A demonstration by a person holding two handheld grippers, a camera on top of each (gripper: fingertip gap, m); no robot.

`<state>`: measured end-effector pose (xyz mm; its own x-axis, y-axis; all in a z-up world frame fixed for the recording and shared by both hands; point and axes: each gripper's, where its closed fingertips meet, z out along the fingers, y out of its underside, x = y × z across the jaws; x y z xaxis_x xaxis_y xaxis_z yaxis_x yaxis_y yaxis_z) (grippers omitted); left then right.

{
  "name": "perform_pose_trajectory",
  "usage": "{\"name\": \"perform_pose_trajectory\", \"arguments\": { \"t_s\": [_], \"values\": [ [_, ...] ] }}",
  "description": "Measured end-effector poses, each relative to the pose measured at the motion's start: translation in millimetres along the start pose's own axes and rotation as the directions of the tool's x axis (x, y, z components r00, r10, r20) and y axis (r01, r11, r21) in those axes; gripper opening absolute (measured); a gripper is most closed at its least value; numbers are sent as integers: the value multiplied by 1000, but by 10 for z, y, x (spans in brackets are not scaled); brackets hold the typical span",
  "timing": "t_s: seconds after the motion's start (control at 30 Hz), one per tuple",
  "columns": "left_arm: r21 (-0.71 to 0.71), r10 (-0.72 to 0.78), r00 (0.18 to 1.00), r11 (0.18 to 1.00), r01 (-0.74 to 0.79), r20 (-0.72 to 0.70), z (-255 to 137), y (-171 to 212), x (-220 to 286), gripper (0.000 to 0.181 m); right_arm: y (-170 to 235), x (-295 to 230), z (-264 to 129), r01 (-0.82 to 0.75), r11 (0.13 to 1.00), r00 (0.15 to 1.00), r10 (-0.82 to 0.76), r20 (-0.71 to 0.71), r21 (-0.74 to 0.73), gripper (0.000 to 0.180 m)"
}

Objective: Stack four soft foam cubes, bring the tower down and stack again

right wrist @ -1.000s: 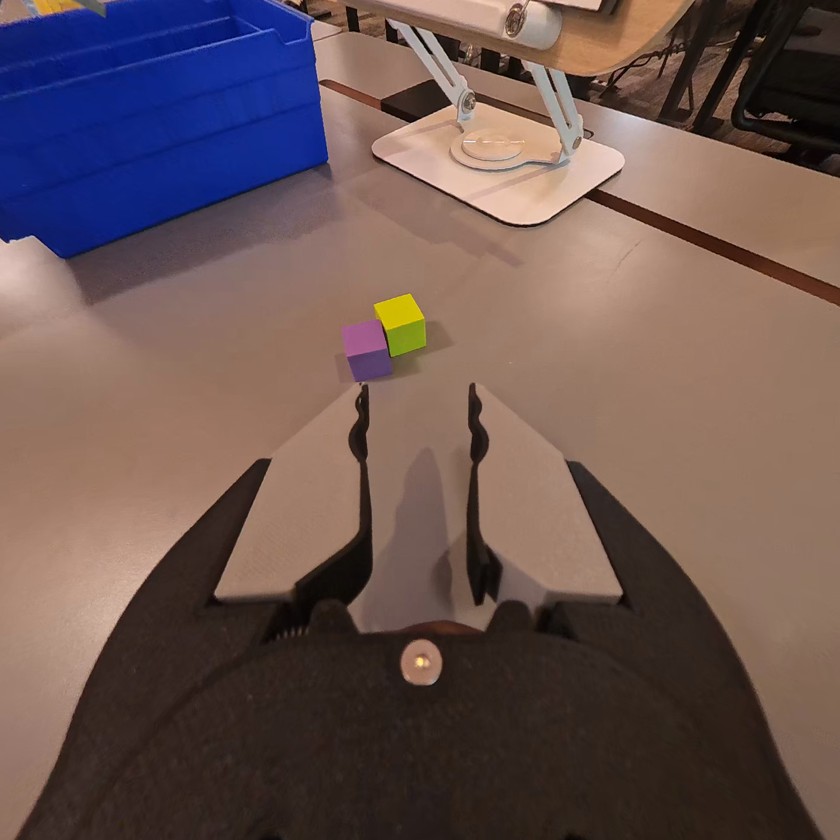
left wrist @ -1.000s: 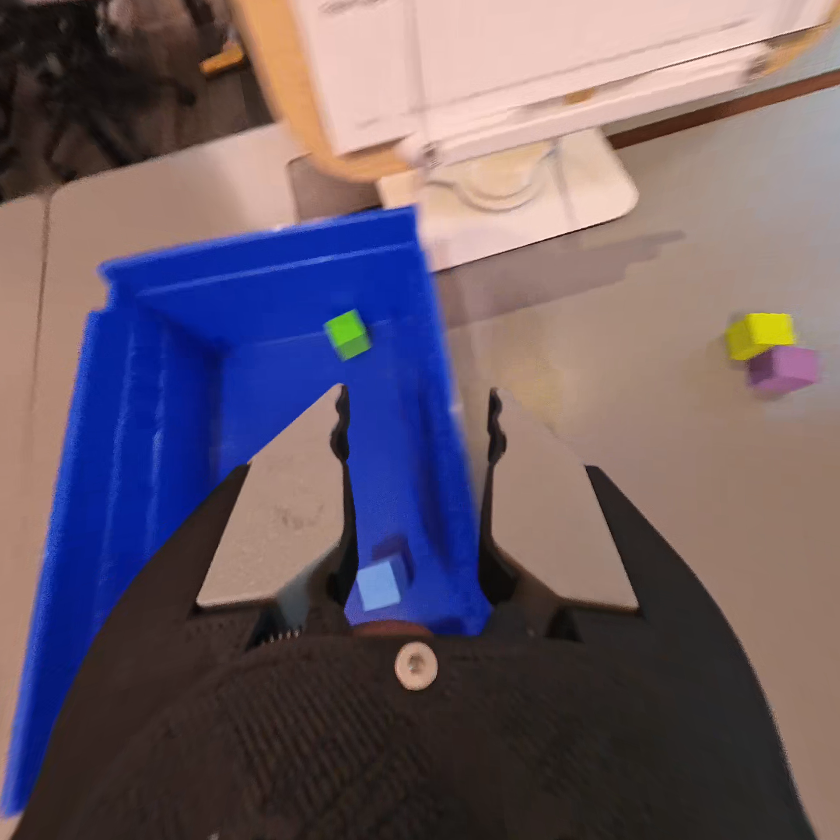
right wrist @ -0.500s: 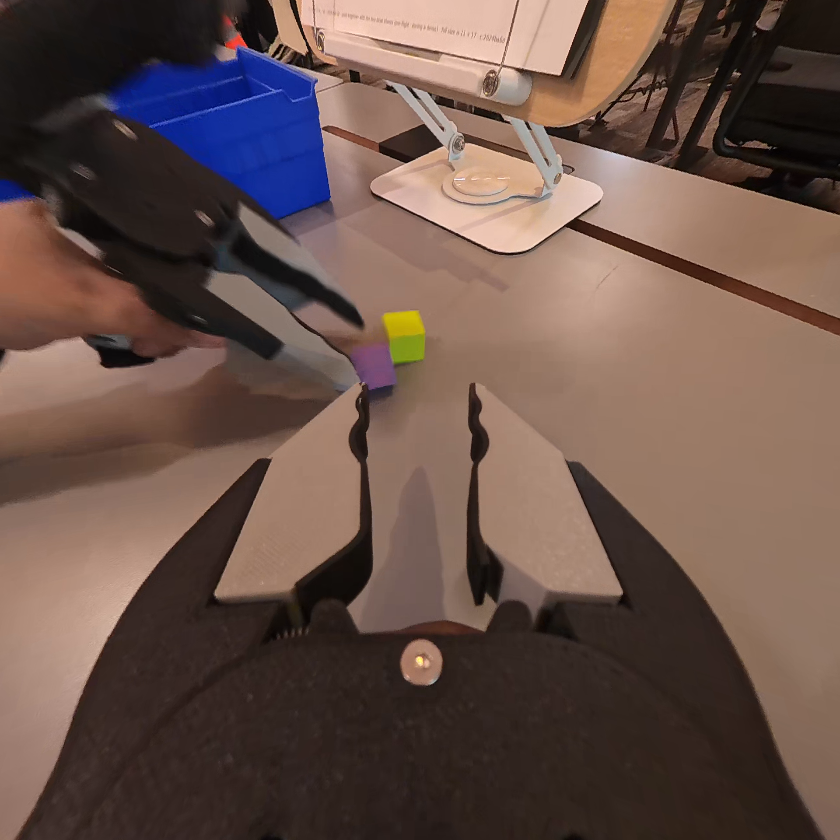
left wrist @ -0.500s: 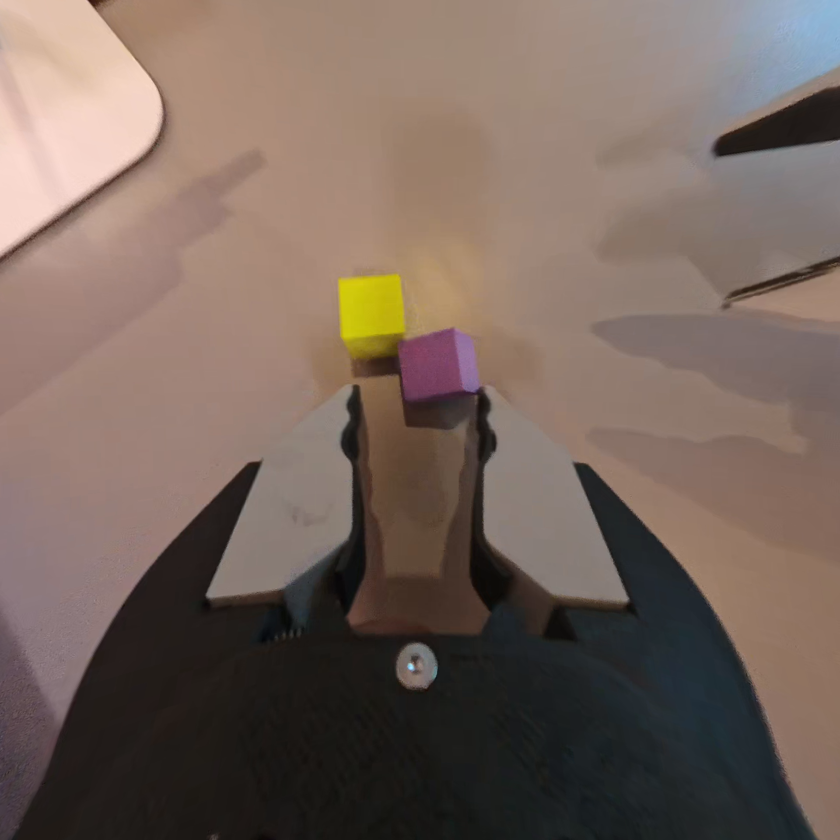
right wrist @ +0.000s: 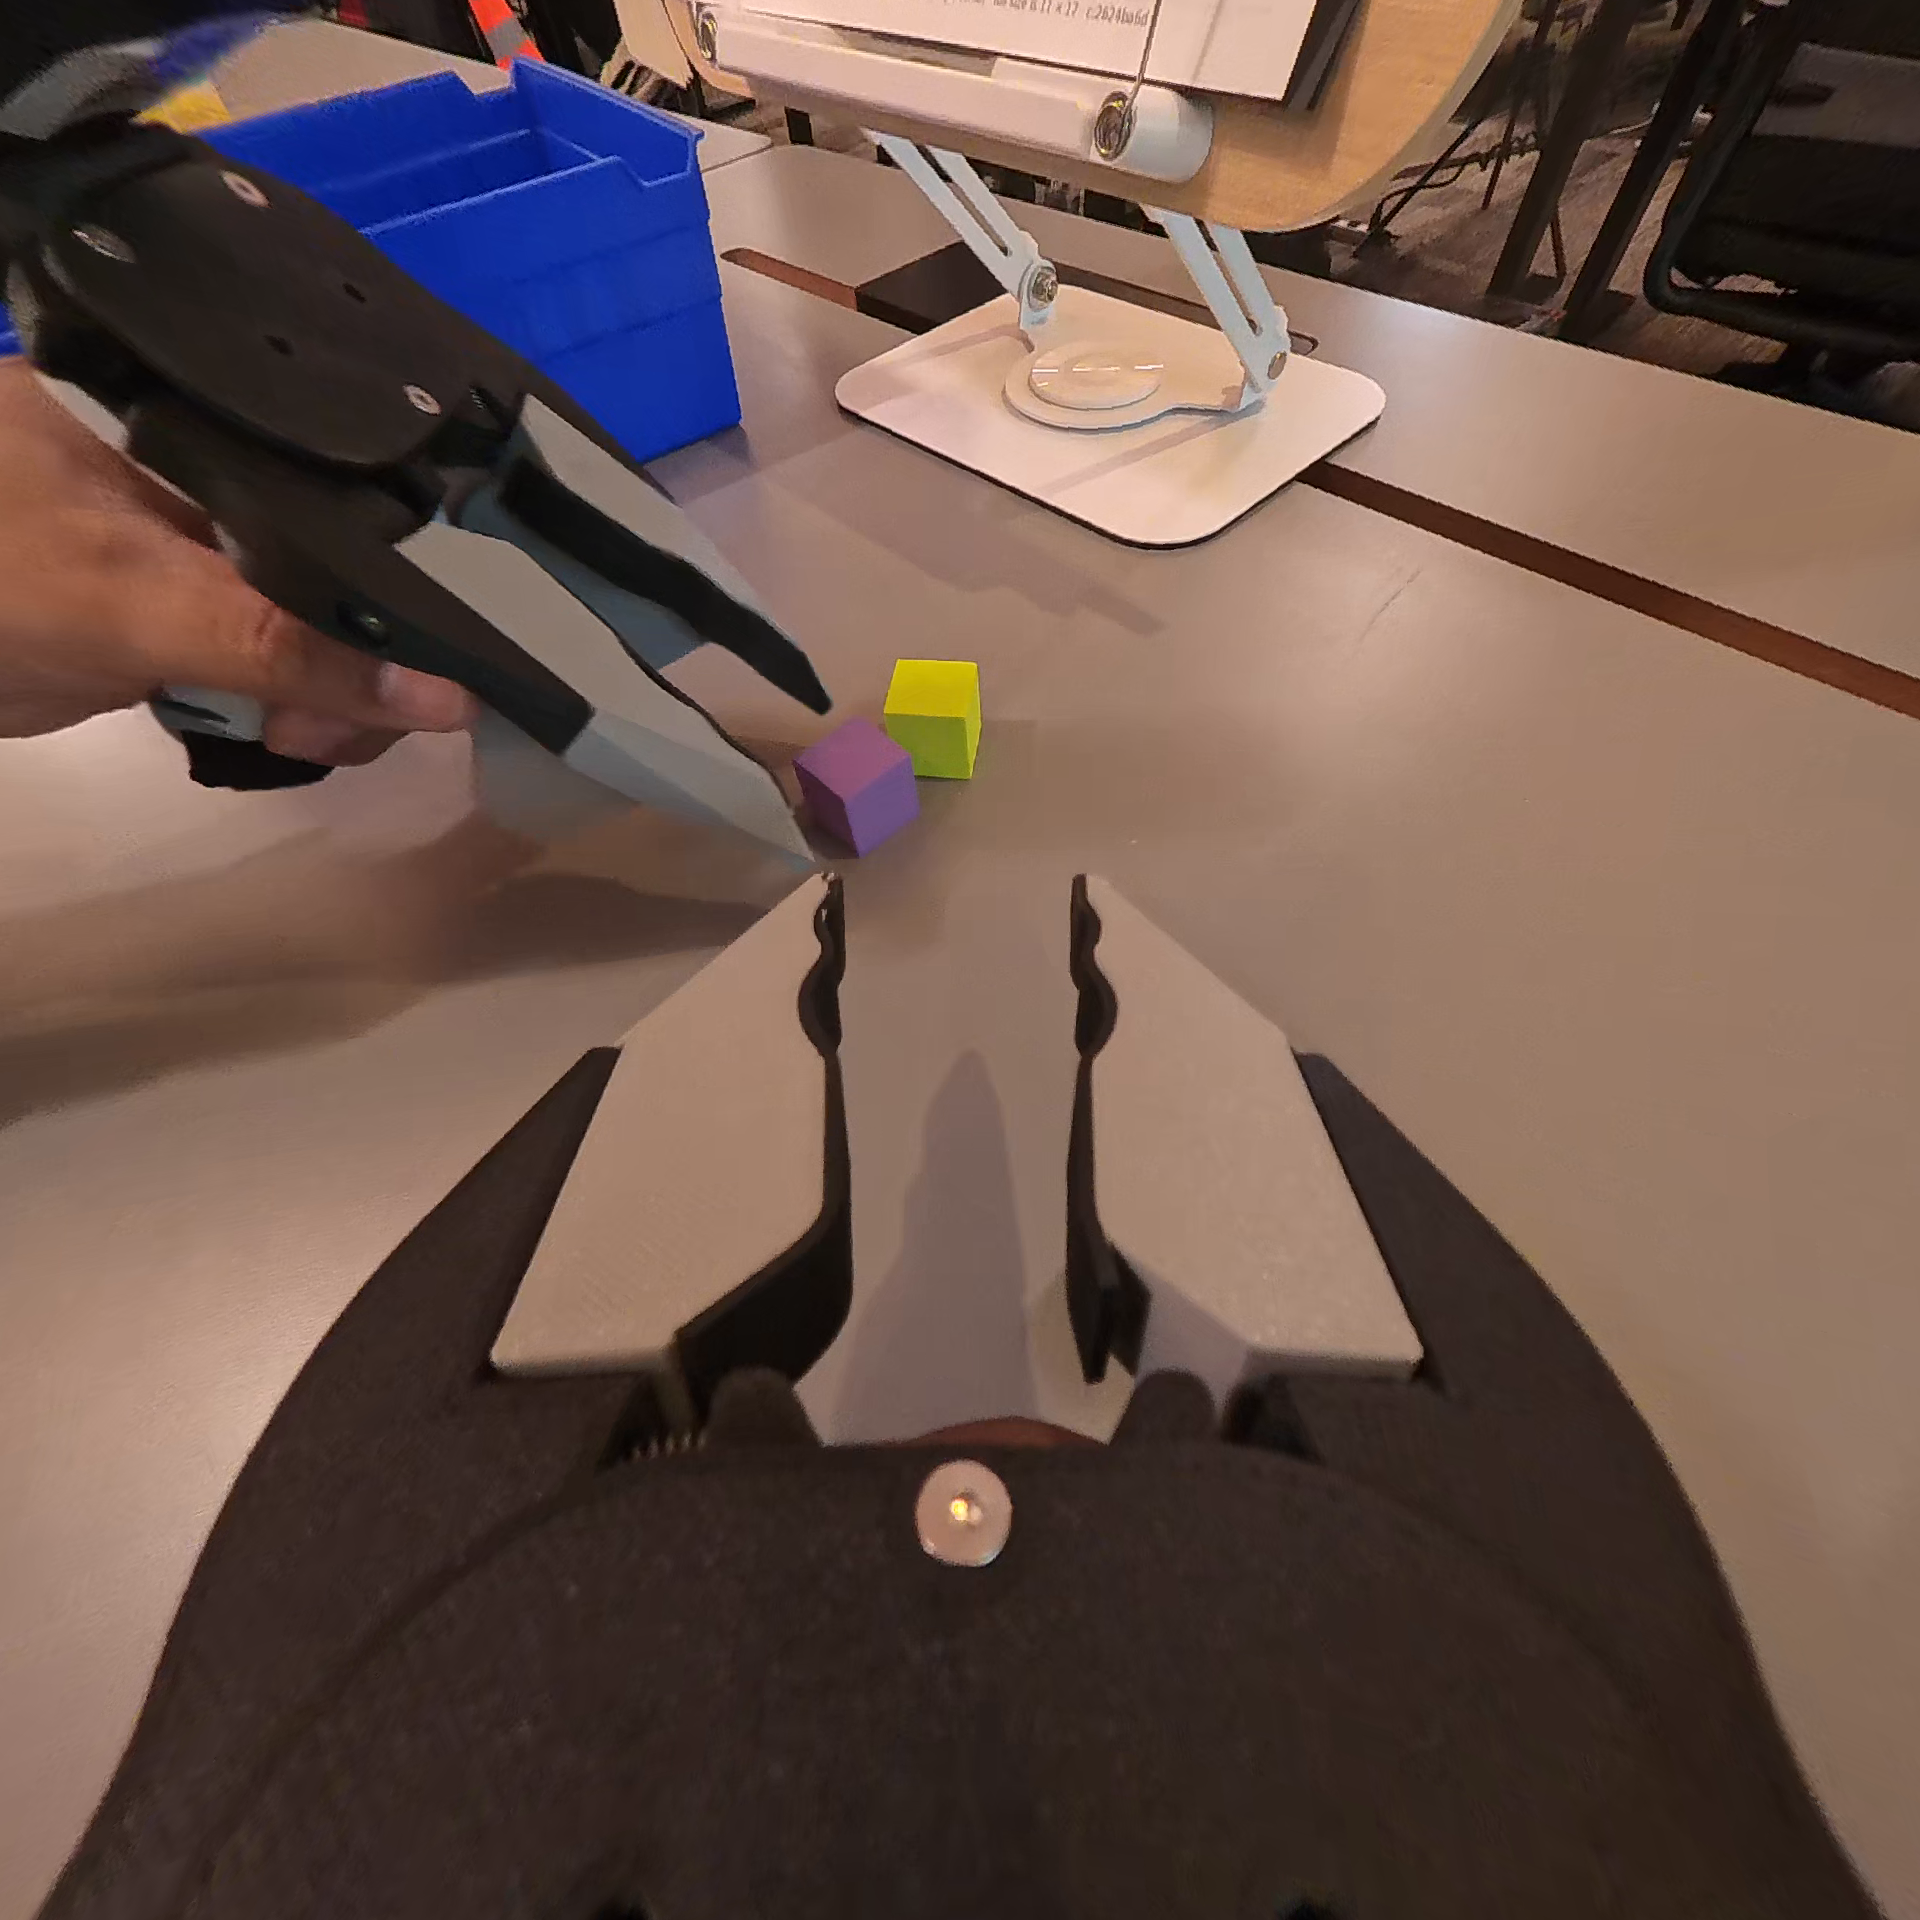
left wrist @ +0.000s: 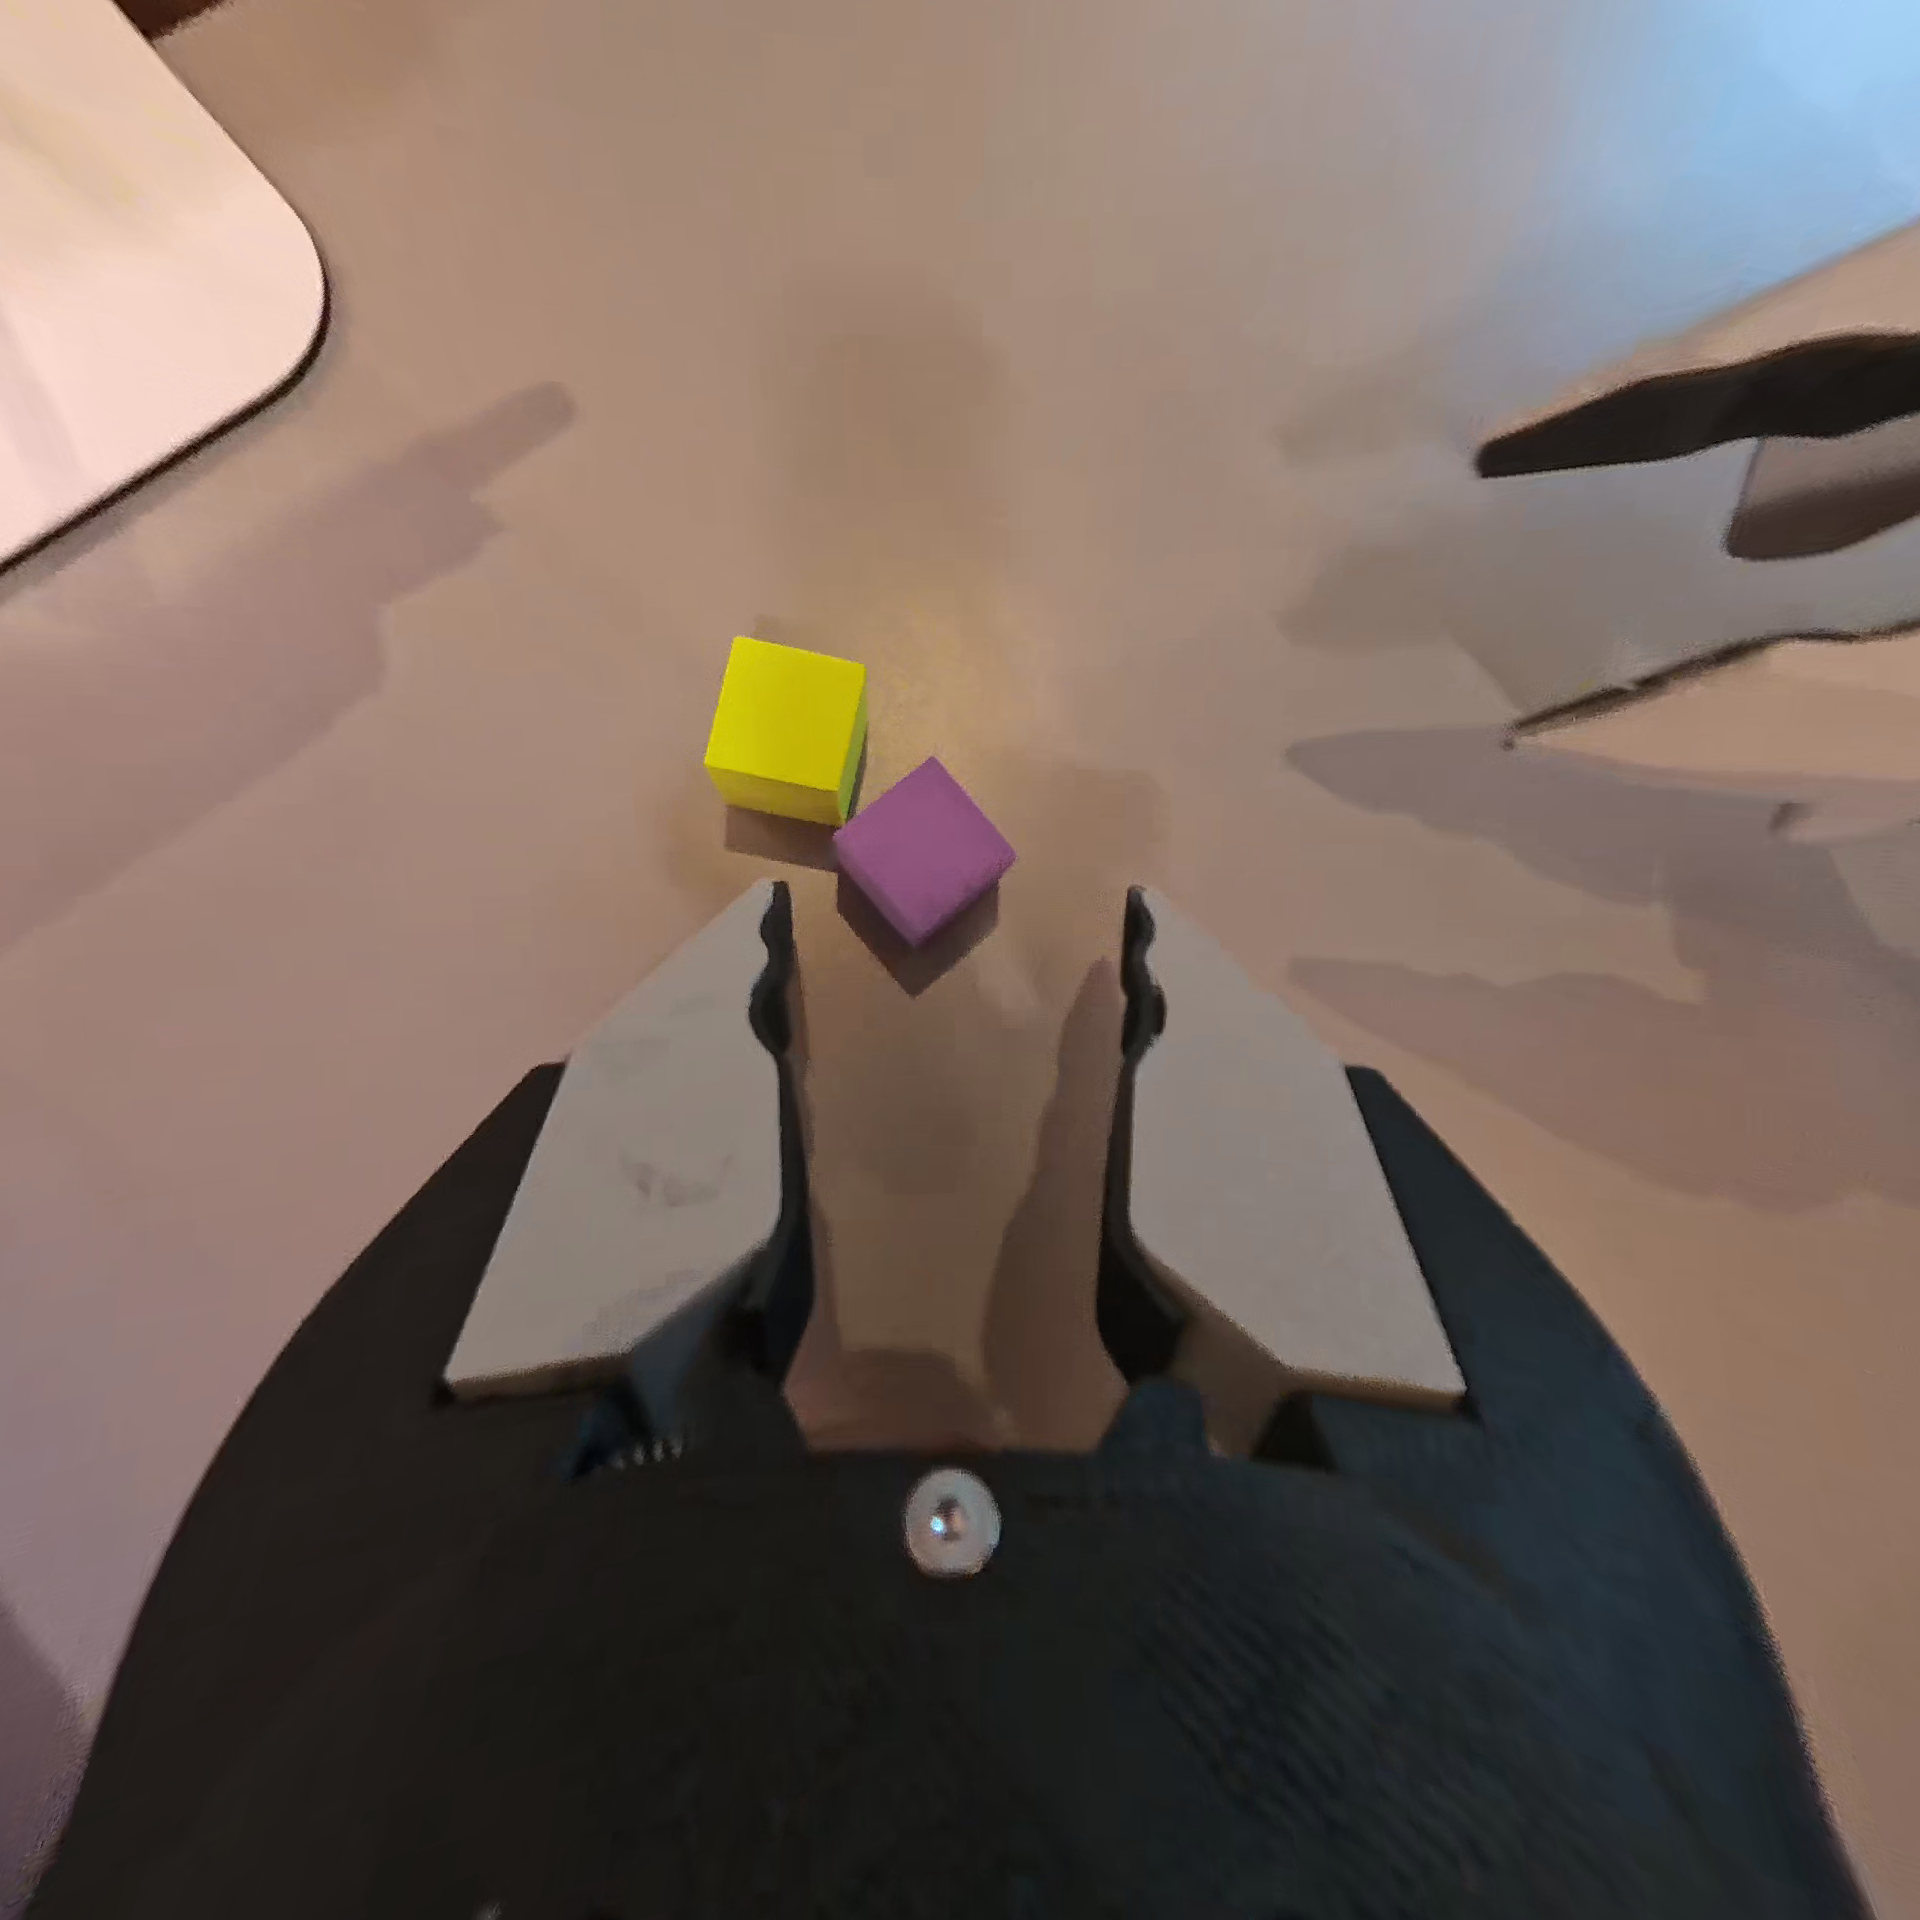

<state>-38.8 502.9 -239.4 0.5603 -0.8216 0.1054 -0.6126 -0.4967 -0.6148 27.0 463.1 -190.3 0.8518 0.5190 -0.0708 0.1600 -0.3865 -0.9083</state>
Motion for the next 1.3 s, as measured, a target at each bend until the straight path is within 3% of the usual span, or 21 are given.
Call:
{"name": "perform_pose_trajectory", "arguments": {
  "t_s": [0.07,0.13,0.27,0.37,0.5,0.63,0.73,0.8,0.97,1.2,1.3],
  "values": [
    [-39,-27,999,999,28,22,112,40,-36,60,2,1,2,4,1000,1000,-4,-1,-3,41],
    [-24,-16,998,1000,17,63,159,4,-90,34,-6,-2,-2,8,1000,1000,-8,-1,-1,41],
    [-7,22,994,1000,-22,103,12,-54,-132,33,-16,-18,-9,15,1000,1000,-15,5,0,41],
    [32,87,979,995,-95,182,-456,-141,-263,33,-26,-32,-14,18,1000,1000,-18,8,3,41],
    [92,78,953,990,-109,294,-1441,-181,-709,33,-26,-35,-14,15,1000,1000,-15,9,4,41],
    [107,-35,900,994,-13,433,-2214,66,-1502,34,0,-39,14,14,1000,1000,-14,10,-7,41],
    [97,-153,888,988,123,433,-2357,364,-1944,36,25,-40,33,21,1000,1000,-21,6,-19,41],
    [97,-209,878,978,185,430,-2350,476,-2105,61,33,-33,35,20,1000,1000,-20,3,-21,41],
    [140,-188,910,979,145,370,-2117,219,-1881,62,21,-5,19,5,1000,1000,-5,2,-12,41],
    [46,55,991,997,-61,122,-949,-262,-552,65,-2,-20,-6,15,1000,1000,-15,2,-5,41],
    [-13,101,993,995,-100,64,-435,-303,-234,68,-20,-11,-29,6,1000,1000,-6,3,6,41]
  ]
}}
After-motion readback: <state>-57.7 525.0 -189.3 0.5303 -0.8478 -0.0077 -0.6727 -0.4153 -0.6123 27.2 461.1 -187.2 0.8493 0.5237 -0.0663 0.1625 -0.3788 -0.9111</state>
